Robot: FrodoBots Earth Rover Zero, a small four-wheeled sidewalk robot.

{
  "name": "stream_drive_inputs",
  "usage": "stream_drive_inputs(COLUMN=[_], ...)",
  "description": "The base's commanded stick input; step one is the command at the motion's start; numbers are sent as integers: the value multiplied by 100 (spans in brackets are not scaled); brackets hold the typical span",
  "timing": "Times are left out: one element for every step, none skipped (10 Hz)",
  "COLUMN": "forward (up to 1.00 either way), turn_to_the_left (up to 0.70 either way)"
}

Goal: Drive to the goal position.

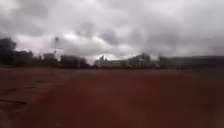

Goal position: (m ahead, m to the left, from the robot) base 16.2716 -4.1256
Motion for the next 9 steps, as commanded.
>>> stream_drive_inputs(forward=[0,0,23,60,70,70,70,70,70], turn_to_the_left=[0,0,0,0,0,0,0,0,0])
